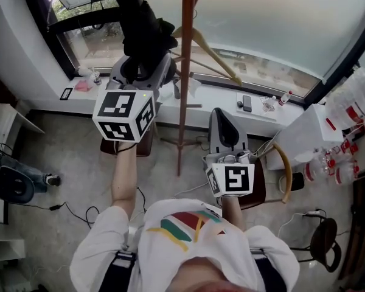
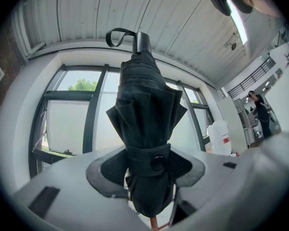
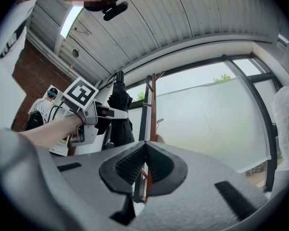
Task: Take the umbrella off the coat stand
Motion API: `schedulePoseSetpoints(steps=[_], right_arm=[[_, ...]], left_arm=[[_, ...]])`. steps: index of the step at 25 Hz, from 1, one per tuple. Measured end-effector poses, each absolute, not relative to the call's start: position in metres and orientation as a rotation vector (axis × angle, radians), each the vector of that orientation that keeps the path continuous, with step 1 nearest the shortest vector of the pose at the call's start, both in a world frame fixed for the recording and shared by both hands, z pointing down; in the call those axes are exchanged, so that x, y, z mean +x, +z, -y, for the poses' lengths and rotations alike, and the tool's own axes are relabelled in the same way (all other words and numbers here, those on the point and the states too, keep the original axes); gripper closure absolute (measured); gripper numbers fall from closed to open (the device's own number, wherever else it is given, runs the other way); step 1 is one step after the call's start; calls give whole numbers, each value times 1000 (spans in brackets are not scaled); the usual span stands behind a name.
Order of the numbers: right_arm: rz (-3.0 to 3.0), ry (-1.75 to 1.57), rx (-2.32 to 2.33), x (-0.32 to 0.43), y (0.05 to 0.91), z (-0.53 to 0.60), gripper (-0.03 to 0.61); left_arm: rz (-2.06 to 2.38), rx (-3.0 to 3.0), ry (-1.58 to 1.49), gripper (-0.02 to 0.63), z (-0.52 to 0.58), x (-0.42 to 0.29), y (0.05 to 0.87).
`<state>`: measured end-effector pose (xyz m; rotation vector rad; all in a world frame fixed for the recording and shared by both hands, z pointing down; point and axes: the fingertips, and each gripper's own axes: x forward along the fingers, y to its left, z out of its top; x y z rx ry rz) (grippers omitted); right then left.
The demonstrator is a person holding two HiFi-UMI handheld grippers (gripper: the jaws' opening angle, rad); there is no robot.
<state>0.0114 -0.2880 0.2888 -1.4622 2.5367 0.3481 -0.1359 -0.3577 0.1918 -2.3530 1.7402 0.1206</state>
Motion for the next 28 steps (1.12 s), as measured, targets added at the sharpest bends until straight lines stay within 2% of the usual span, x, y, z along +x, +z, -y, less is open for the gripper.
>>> schedulePoseSetpoints(steps=[17, 28], right_arm=[[-2602, 350, -1426, -10, 305, 296, 578], [-2641, 316, -1432, -17, 318, 301, 578]], left_arm=[[-1868, -2314, 278, 394, 318, -140, 284], [-1932, -2294, 264, 394, 291, -137, 325]])
